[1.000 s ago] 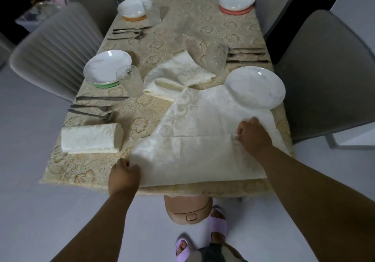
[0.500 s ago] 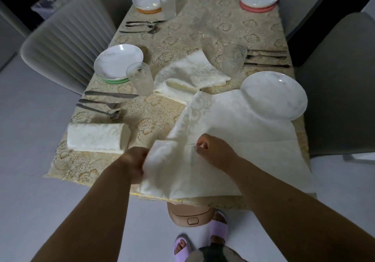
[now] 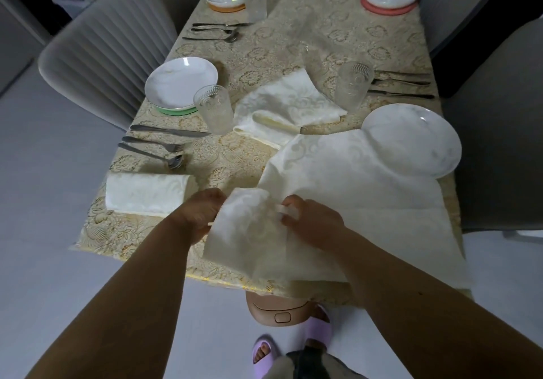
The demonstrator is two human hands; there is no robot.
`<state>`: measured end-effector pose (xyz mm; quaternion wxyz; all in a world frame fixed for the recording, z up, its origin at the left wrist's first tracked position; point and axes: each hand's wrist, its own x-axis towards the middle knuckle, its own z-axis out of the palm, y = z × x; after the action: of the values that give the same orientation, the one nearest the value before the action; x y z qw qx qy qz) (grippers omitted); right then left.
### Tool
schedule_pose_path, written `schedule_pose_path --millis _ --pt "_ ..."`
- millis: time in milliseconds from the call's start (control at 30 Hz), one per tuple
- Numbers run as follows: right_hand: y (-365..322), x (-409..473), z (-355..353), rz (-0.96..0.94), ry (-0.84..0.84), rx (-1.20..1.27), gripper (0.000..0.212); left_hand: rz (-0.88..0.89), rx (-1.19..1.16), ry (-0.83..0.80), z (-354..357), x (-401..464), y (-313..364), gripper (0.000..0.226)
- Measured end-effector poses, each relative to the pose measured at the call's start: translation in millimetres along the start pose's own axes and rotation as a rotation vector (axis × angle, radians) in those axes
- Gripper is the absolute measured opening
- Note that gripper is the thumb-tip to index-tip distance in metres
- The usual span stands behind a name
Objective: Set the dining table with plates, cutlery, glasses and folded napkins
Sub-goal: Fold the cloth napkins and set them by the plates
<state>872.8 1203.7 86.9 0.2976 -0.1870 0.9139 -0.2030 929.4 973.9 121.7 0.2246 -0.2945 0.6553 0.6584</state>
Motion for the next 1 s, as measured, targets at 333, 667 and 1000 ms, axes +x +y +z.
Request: schedule_pose_path --millis 333,667,1000 --pt "-4.5 -5.1 6.3 0.049 0.108 0.005 0.042 -0.24 -0.199 -0.169 38.9 -0.6 0.6 0.015" --pt "-22.9 3.5 5.9 0.105 0.011 0.15 0.035 -0.267 -0.188 -0.172 40.1 17.2 15.5 0.024" --pt "-34.1 0.9 9.5 0.191 0.059 0.15 0.025 -0.261 -0.335 -0.085 12.2 4.9 23.0 0.021"
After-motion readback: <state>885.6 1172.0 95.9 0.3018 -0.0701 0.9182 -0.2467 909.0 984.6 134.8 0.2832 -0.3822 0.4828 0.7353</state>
